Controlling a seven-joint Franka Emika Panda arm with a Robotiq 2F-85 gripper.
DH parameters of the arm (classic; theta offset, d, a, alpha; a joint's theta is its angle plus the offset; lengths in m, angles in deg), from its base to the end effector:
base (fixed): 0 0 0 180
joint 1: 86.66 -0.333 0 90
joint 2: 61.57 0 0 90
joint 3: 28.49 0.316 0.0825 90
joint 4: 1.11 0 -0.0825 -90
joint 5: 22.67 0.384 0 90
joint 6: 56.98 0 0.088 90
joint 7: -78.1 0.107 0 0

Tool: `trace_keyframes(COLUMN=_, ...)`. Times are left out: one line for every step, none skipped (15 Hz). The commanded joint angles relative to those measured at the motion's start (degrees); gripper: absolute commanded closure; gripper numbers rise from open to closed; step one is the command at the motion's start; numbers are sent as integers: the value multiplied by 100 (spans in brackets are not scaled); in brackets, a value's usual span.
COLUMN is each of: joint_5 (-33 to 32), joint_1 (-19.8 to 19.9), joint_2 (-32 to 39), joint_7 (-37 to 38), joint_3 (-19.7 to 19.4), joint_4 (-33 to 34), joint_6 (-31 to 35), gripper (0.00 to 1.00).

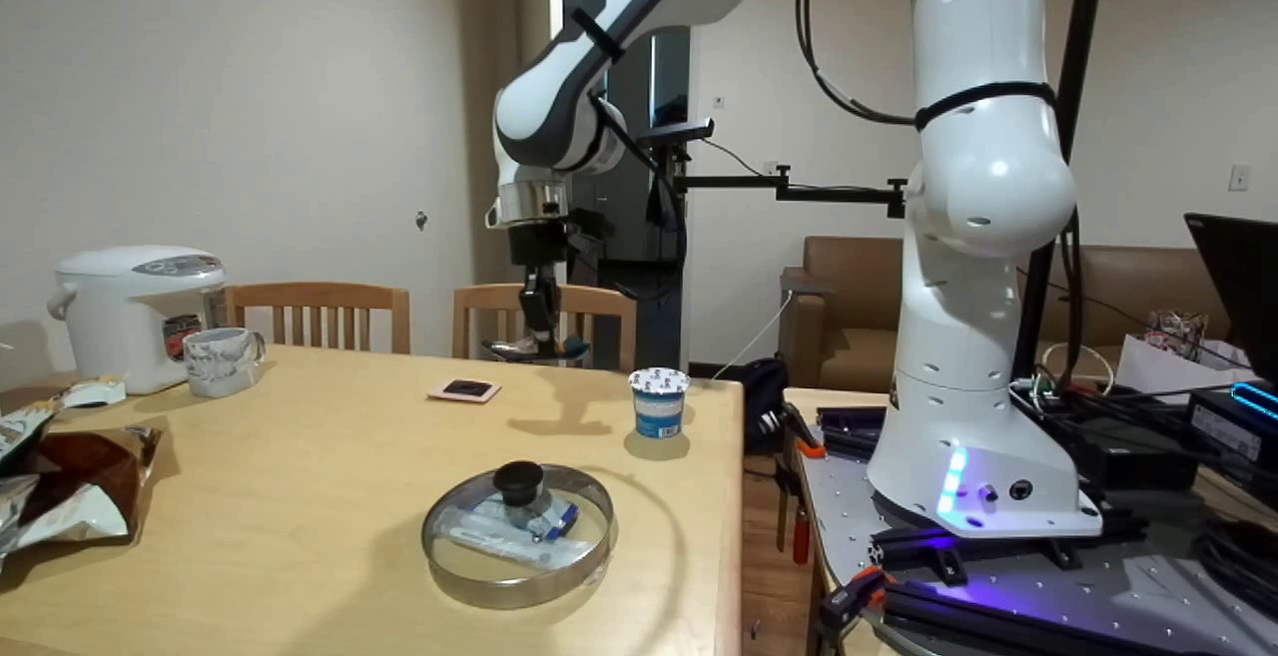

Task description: Place the blue and grey packet on top of the yoghurt

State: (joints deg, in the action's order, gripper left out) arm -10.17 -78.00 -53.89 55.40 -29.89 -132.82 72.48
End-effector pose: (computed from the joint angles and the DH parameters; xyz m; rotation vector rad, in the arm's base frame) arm 0.4985 -0.0826 0.2772 -2.9396 -0.0985 0.1804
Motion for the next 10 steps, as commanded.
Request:
trace_keyframes(joint_5=290, joint_1=-162, joint_2=-229, joint_7=1011, joint_3=-55, joint_4=-378, joint_6=154, gripper=100)
trace_keyframes(joint_5=367, joint_1=-192, joint_2=-254, joint_7=1283, joint_3=-52, joint_4=-433, joint_6=140, gripper=100)
trace_keyframes(joint_5=421, joint_1=-245, joint_2=-294, joint_7=1556, joint_3=-36, joint_4=-496, joint_6=183, gripper=100)
trace_keyframes(joint_5=472, joint_1=-312, joint_2=-316, joint_7=1686, joint_3=6, joint_4=-517, joint_6=218, gripper=100)
trace_keyframes(joint_5=528, joint_1=-384, joint_2=-296, joint_7=1718, joint_3=57, joint_4=-480, joint_6=225, gripper=100)
trace_keyframes(joint_5=590, joint_1=-450, joint_2=-263, joint_7=1671, joint_3=105, joint_4=-419, joint_6=233, gripper=100)
trace_keyframes(joint_5=633, joint_1=-508, joint_2=-253, joint_7=1631, joint_3=141, joint_4=-384, joint_6=242, gripper=100)
trace_keyframes(joint_5=744, joint_1=-558, joint_2=-264, joint_7=1467, joint_3=193, joint_4=-363, joint_6=271, gripper=74)
trace_keyframes(joint_5=779, joint_1=-620, joint_2=-279, joint_7=1414, joint_3=232, joint_4=-343, joint_6=296, gripper=73)
trace_keyframes(joint_5=749, joint_1=-687, joint_2=-261, joint_7=1387, joint_3=278, joint_4=-275, joint_6=289, gripper=69)
